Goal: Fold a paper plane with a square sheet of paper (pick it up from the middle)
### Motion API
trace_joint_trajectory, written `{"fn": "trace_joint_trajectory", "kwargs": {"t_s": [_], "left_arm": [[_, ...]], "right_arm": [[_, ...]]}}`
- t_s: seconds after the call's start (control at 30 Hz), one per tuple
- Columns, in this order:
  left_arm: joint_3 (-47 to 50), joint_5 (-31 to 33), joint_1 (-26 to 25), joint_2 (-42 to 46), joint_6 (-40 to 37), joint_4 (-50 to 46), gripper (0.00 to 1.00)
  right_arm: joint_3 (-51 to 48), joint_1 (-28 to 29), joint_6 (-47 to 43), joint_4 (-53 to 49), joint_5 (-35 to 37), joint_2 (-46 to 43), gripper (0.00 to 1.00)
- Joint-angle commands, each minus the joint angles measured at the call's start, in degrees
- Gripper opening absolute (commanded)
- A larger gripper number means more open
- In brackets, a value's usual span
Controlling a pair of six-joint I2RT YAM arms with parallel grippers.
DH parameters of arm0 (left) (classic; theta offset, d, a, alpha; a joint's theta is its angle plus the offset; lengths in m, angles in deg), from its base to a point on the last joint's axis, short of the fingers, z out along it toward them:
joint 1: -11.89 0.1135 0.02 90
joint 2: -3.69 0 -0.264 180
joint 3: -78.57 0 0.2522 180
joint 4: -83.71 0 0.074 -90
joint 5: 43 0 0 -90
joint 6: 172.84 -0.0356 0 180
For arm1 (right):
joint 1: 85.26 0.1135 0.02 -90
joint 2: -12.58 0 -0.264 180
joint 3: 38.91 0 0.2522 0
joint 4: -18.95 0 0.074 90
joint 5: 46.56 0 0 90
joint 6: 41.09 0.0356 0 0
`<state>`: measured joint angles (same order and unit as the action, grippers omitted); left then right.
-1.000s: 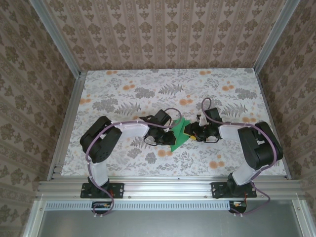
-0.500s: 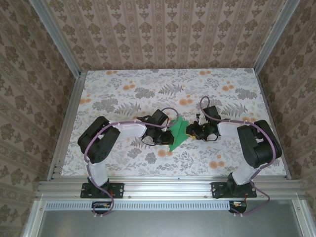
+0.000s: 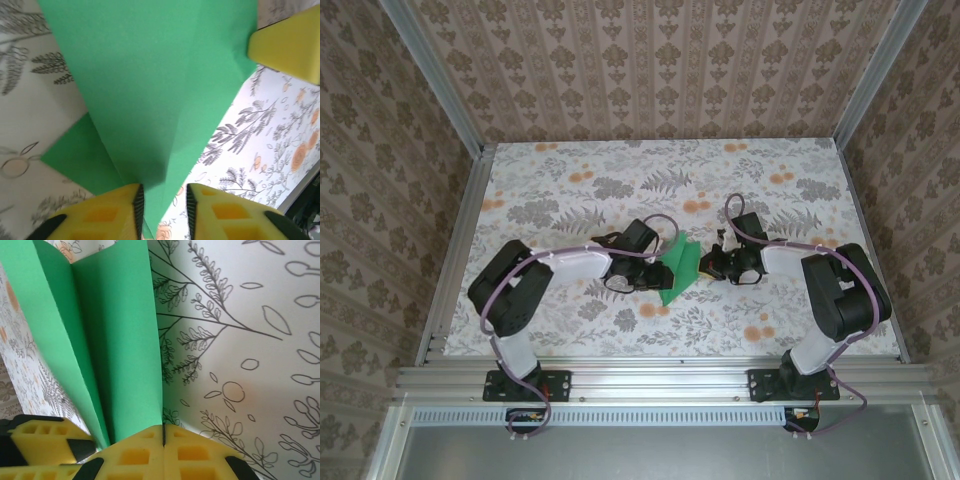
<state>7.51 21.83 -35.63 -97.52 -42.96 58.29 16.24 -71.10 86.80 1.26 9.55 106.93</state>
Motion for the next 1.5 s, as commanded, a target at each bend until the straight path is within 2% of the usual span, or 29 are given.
{"fn": "trace_joint_trajectory", "kwargs": {"t_s": [0.0,0.17,0.27,0.4,0.63,1.0,1.47], "left_arm": [[0.3,5.8,-0.2,5.5,-3.3,-4.5,0.35],[-2.1,19.3,-6.0,9.3,-9.1,-13.4,0.45],[-3.7,25.9,-10.3,9.0,-11.5,-16.9,0.46],[-5.5,34.8,-14.6,7.1,-13.3,-20.1,0.49],[-11.9,45.6,-20.2,0.1,-16.8,-24.0,0.55],[-16.8,51.5,-21.6,-7.5,-17.2,-27.3,0.59],[-18.3,53.4,-23.7,-12.1,-15.0,-27.0,0.57]], "right_arm": [[1.4,0.3,1.8,0.7,-2.7,-1.0,0.03],[0.5,0.3,5.0,3.6,-4.6,-2.0,0.03],[0.0,0.3,7.0,5.2,-5.3,-3.0,0.03],[0.3,0.4,8.2,4.8,-5.8,-4.4,0.04],[1.1,0.8,9.0,3.8,-5.9,-5.1,0.04],[1.6,1.3,9.4,3.0,-5.9,-6.4,0.05],[2.6,1.5,10.3,2.5,-6.0,-6.5,0.06]]}}
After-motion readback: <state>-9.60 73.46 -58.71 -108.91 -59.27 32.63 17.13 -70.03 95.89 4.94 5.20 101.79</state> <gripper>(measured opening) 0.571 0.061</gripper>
